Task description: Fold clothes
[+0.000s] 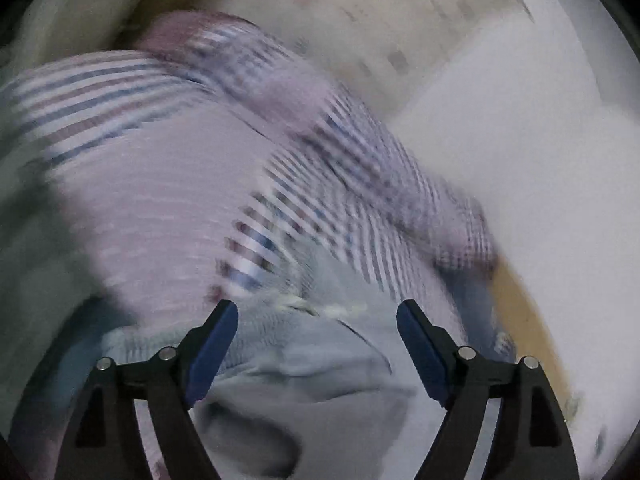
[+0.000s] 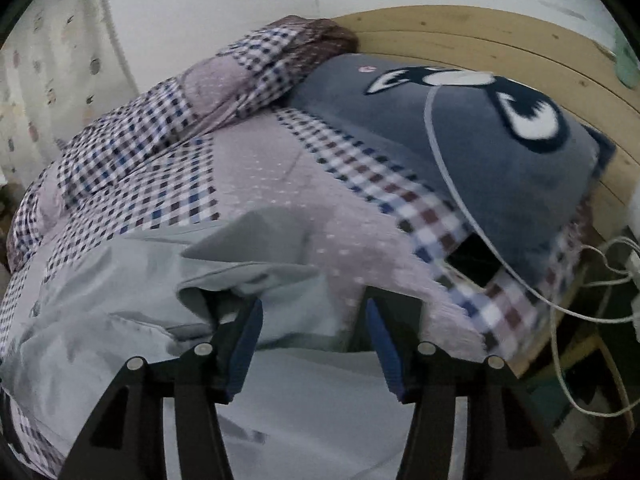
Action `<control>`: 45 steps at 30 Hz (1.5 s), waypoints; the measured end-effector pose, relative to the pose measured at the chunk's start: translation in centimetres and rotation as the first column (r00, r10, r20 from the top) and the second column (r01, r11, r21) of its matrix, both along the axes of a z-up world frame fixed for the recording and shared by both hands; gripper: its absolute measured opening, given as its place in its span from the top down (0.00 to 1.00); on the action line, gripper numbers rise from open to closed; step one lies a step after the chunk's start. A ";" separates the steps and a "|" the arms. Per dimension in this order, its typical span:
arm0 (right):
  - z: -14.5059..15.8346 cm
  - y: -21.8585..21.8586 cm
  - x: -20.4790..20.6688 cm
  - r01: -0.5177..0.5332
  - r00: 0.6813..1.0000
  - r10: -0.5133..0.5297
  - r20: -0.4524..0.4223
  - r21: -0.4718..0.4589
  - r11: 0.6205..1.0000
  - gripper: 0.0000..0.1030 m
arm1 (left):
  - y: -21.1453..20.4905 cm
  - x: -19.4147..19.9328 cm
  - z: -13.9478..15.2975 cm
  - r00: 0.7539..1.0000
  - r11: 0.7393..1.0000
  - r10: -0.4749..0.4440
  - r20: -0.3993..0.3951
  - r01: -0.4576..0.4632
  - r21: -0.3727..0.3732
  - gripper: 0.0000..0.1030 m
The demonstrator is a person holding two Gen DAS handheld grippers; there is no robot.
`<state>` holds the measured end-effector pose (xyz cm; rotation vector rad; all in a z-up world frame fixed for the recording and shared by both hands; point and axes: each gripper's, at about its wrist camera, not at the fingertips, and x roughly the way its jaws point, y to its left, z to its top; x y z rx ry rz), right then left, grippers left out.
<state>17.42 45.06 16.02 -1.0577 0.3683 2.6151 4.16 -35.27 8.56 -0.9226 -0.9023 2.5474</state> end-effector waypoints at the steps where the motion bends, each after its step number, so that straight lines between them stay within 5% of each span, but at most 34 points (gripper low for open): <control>1: -0.3 -0.5 -0.5 -0.012 1.000 0.012 -0.004 0.000 1.000 0.44 | 1.3 -1.7 0.1 0.998 0.998 -0.058 0.017 0.059 -0.027 0.17; 5: -0.9 -1.8 -1.8 -0.037 0.999 0.038 -0.023 0.007 0.999 0.44 | 5.8 -8.9 -0.3 0.971 0.971 -0.211 0.110 0.221 -0.089 0.17; 11: -0.8 -3.2 -3.4 -0.074 0.996 0.077 -0.039 0.067 0.995 0.44 | 8.0 -18.4 -3.1 0.941 0.964 -0.178 0.286 0.226 -0.142 0.18; 15: -0.8 -3.1 -4.2 -0.090 0.995 0.094 -0.036 0.096 0.991 0.43 | 7.8 -22.2 -4.7 0.932 0.965 -0.131 0.338 0.198 -0.170 0.18; 21: -0.9 -1.9 -4.8 -0.076 0.996 0.080 -0.047 0.078 0.994 0.43 | 9.2 -25.4 -6.5 0.904 0.939 -0.173 0.390 0.271 -0.211 0.19; 26: -1.2 -1.2 -4.9 -0.071 0.996 0.075 -0.049 0.067 0.995 0.43 | 9.0 -26.8 -7.1 0.903 0.943 -0.184 0.387 0.273 -0.189 0.28; 29: -1.5 -0.9 -5.1 -0.076 0.996 0.079 -0.045 0.066 0.995 0.43 | 9.7 -29.0 -6.9 0.911 0.956 -0.208 0.357 0.266 -0.122 0.54; 33: -2.4 -0.7 -6.1 -0.112 0.994 0.113 -0.008 0.052 0.992 0.41 | 10.4 -30.5 -6.7 0.907 0.952 -0.195 0.374 0.267 -0.150 0.94; 37: -3.1 -0.9 -7.3 -0.142 0.989 0.140 0.041 0.051 0.989 0.40 | 10.5 -30.7 -5.2 0.949 0.960 -0.128 0.287 0.191 -0.203 0.95; 39: -2.8 -1.3 -7.3 -0.145 0.989 0.143 0.040 0.069 0.987 0.39 | 9.3 -30.9 -4.0 0.972 0.978 -0.080 0.222 0.120 -0.172 0.95; 45: -2.1 -1.6 -7.7 -0.165 0.986 0.163 0.023 0.089 0.982 0.39 | 7.3 -31.9 0.4 0.996 0.987 0.002 0.092 0.012 -0.159 0.96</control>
